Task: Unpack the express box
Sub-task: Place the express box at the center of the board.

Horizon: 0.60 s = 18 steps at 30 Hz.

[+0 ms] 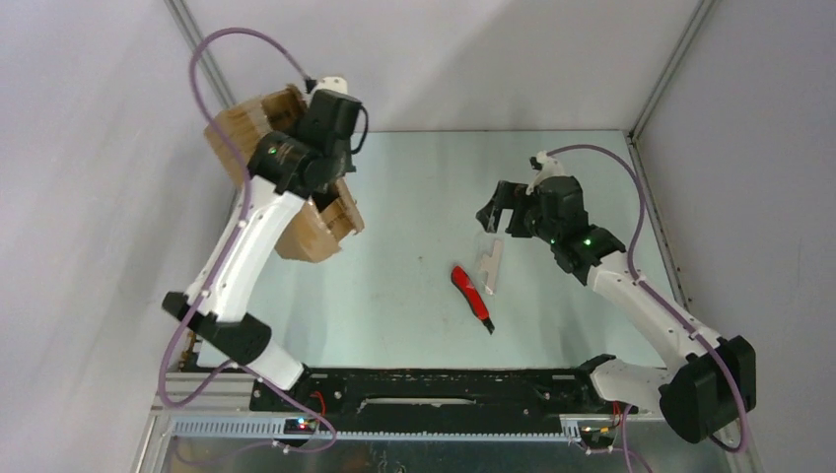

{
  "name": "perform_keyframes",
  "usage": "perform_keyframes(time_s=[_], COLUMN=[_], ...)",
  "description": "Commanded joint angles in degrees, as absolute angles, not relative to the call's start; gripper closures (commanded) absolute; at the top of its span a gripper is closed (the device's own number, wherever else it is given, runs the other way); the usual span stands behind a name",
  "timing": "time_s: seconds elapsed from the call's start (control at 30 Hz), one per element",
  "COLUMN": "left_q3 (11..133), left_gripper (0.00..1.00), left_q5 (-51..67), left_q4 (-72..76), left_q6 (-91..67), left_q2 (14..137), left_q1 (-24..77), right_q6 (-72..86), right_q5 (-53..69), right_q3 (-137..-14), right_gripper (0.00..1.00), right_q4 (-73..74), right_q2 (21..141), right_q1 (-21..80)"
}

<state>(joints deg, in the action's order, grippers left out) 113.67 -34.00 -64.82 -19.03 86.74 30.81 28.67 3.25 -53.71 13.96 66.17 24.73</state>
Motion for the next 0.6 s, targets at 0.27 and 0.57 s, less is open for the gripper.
perform_keyframes(time_s=[0.27,0.57], left_q3=[107.2,105.3], left_gripper=[0.97,0.47], left_q5=[-23.5,-17.8], left_q4=[-66.0,-61.7], left_q6=[-19.3,-18.8], left_q2=[91.5,92.1], left_q1=[27.8,28.0], right_q6=[31.1,31.1], right_q5=[6.7,5.9], right_q3=[-56.1,-56.1], right_gripper=[0.01,0.0], right_q4=[11.1,11.1], right_q2=[70.2,71.0], right_q1=[27.7,28.0])
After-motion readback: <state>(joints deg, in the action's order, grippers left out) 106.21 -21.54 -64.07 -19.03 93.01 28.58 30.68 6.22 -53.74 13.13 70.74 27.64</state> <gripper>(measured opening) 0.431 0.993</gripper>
